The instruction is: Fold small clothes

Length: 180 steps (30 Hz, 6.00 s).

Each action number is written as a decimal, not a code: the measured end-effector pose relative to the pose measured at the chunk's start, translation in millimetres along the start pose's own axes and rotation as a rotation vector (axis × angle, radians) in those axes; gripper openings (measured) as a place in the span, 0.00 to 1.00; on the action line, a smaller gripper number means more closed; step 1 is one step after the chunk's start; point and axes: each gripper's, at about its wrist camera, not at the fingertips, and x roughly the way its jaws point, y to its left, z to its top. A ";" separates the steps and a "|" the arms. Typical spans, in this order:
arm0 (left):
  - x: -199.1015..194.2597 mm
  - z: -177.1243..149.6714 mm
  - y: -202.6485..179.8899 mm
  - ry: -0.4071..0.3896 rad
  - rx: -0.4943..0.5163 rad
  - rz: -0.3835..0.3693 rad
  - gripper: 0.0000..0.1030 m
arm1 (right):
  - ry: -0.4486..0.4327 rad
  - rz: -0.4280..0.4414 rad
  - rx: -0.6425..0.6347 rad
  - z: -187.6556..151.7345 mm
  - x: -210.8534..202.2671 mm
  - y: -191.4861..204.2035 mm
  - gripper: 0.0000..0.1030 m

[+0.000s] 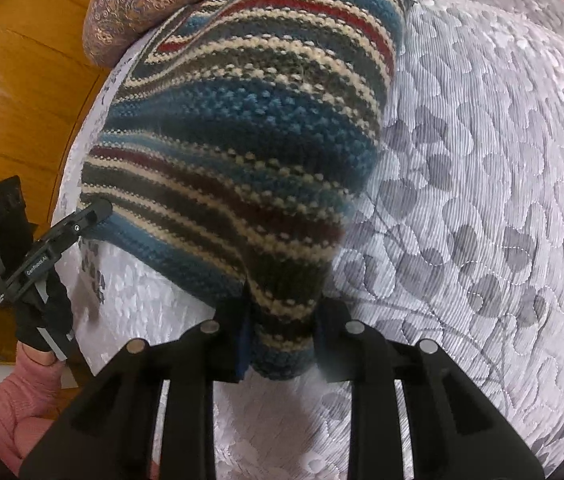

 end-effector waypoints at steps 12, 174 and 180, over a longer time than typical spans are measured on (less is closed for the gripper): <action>6.5 -3.8 -1.5 0.008 0.015 0.021 0.13 | -0.006 -0.001 0.006 -4.1 10.6 0.4 0.24; 129.0 -21.8 -127.9 0.229 0.009 -0.488 0.57 | -0.178 0.227 0.176 -114.2 -113.1 -163.6 0.70; 107.7 -28.4 -130.6 0.236 -0.001 -0.426 0.60 | -0.189 0.163 0.174 -118.7 -128.2 -147.7 0.76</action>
